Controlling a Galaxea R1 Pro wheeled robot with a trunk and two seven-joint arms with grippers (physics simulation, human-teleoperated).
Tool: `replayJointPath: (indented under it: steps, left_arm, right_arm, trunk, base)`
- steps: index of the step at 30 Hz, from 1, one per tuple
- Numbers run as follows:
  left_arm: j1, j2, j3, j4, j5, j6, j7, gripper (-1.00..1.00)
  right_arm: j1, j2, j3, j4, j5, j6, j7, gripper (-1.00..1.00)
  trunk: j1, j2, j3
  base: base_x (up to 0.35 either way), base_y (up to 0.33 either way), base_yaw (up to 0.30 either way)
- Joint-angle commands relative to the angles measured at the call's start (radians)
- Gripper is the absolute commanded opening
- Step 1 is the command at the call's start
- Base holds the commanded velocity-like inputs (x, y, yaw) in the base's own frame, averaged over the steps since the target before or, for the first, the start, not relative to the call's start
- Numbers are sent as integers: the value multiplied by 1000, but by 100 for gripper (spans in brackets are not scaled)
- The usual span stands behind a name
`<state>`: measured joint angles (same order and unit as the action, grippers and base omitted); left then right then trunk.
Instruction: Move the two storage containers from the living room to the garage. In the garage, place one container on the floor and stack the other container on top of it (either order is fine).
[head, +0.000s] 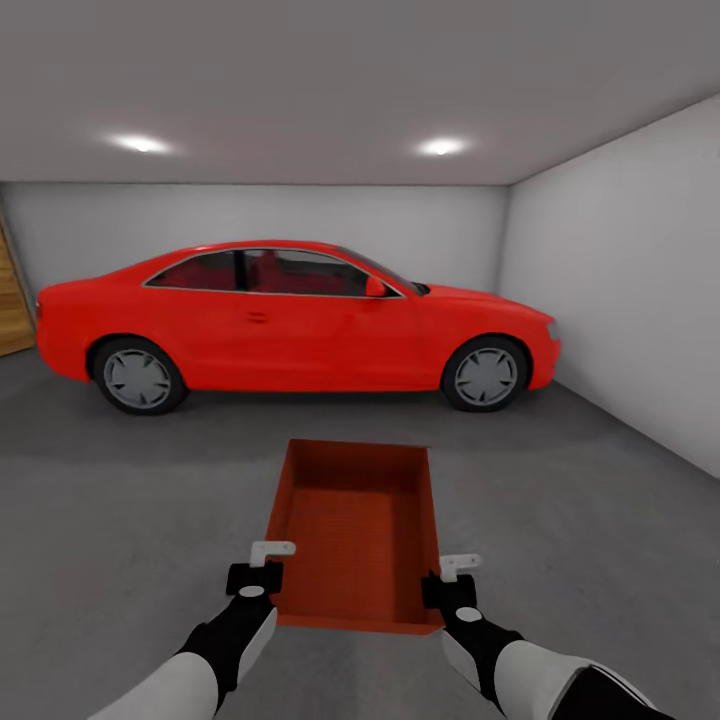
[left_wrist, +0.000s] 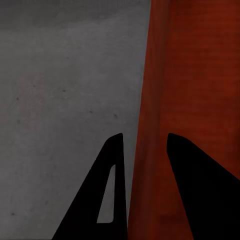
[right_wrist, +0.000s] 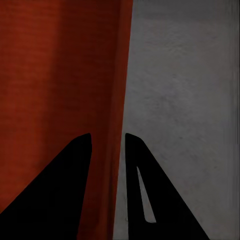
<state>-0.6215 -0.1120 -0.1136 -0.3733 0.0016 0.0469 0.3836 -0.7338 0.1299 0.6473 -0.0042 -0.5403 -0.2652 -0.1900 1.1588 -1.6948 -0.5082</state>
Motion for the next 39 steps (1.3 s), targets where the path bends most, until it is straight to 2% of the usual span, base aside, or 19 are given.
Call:
replayJointPath:
  steps: [1, 39]
  left_arm:
    - [-1, -11, 17, -7, 83, 5, 9, -100]
    - [-1, -11, 17, -6, 83, 6, 9, -100]
  right_arm:
    - [-1, 0, 0, 3, -24, -7, -36, -100]
    - [-1, 0, 0, 3, -24, -6, -35, -100]
  trunk:
    - [0, 0, -1]
    - [0, 0, -1]
  base:
    - [322, 0, -279]
    - [322, 0, -282]
